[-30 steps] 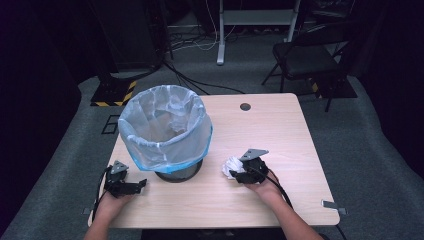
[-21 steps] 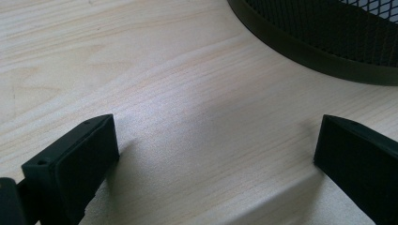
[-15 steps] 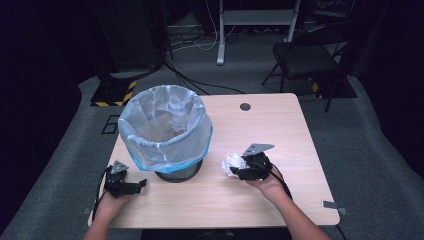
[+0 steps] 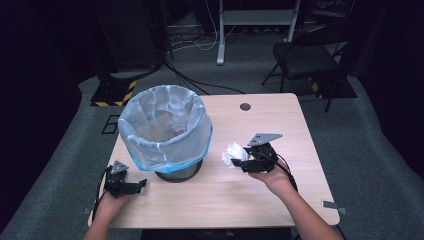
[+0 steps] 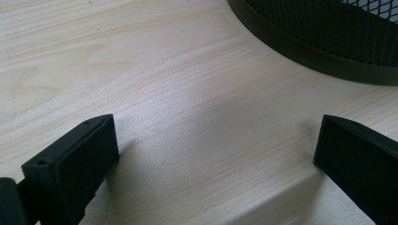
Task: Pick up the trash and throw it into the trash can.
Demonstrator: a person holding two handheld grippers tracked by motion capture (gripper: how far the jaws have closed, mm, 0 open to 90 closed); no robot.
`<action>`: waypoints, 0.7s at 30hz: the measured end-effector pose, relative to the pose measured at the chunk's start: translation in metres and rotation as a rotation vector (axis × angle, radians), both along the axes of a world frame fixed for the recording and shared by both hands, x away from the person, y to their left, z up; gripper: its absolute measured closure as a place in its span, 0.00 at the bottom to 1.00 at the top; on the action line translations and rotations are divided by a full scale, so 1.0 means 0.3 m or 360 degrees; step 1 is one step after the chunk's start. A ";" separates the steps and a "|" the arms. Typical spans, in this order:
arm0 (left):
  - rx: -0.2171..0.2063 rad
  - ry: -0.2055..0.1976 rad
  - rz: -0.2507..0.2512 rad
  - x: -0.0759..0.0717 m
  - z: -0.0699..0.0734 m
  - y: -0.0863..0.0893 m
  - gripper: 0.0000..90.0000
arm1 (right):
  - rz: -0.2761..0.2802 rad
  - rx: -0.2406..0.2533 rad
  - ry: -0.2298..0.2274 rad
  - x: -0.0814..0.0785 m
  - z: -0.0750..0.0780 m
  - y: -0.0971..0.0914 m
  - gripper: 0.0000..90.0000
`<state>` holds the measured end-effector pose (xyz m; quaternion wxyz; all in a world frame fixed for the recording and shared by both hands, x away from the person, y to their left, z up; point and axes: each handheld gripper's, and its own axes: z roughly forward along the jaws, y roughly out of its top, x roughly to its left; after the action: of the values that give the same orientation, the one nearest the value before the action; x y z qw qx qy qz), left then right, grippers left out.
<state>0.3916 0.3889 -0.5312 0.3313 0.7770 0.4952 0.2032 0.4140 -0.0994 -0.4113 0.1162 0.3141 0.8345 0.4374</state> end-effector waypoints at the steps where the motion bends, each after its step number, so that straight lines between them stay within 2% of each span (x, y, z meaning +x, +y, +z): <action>1: 0.0000 -0.0001 0.0001 0.000 0.000 0.000 0.00 | 0.0002 -0.0003 -0.0006 -0.004 0.015 0.001 0.47; 8: -0.0002 -0.0001 0.0001 -0.001 0.000 -0.001 0.00 | 0.0015 -0.0013 -0.0049 -0.018 0.125 0.015 0.48; 13: -0.0001 -0.0001 0.0001 -0.001 0.000 -0.001 0.00 | 0.0021 -0.0025 -0.0051 -0.009 0.162 0.019 0.48; 21: 0.0000 0.0000 0.0000 -0.001 0.000 0.000 0.00 | 0.0074 0.0019 -0.0069 -0.003 0.240 0.028 0.48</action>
<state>0.3914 0.3887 -0.5313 0.3315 0.7770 0.4951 0.2032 0.4133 -0.0910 -0.3394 0.1220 0.2858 0.8363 0.4517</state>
